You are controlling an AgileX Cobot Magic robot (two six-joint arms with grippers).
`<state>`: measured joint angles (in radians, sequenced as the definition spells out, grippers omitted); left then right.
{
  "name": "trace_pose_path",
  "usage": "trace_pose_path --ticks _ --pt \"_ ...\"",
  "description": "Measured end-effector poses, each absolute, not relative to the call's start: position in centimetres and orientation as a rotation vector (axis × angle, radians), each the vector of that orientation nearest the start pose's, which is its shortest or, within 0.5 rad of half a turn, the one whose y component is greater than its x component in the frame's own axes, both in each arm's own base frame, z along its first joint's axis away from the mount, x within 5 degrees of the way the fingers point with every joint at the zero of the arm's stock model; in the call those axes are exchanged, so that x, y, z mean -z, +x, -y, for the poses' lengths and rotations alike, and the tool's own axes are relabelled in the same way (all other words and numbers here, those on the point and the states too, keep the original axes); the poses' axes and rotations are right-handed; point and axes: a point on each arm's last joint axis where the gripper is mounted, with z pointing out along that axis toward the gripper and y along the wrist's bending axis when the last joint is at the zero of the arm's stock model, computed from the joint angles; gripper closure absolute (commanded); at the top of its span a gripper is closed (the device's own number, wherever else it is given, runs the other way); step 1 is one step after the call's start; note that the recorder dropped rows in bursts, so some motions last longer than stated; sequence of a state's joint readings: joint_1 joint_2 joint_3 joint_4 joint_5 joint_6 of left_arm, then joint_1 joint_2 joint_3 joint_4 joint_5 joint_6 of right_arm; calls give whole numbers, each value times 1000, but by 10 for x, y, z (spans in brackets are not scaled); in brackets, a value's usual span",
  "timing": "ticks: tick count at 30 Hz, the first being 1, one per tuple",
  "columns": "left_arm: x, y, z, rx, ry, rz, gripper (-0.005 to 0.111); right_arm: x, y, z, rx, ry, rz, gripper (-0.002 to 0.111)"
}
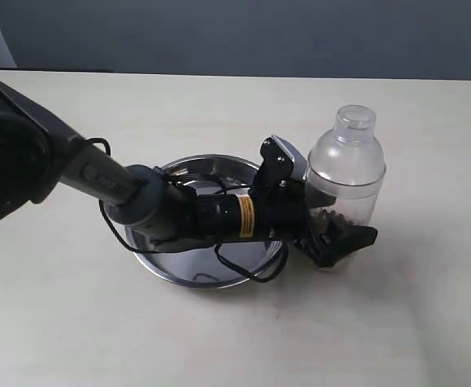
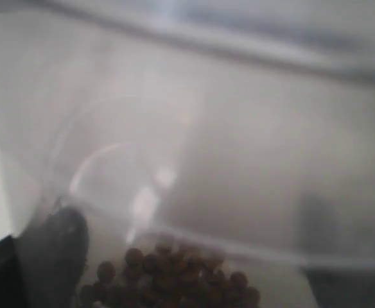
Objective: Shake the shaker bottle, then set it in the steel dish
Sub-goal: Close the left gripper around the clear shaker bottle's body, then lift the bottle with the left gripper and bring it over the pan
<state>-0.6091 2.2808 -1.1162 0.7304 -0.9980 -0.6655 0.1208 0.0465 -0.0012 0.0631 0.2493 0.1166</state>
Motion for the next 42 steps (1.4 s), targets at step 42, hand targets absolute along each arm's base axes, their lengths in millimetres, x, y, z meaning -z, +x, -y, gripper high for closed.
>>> trace_pose_path --ticks 42 --pt "-234 325 143 544 204 -1829 106 -188 58 -8 -229 40 -1783 109"
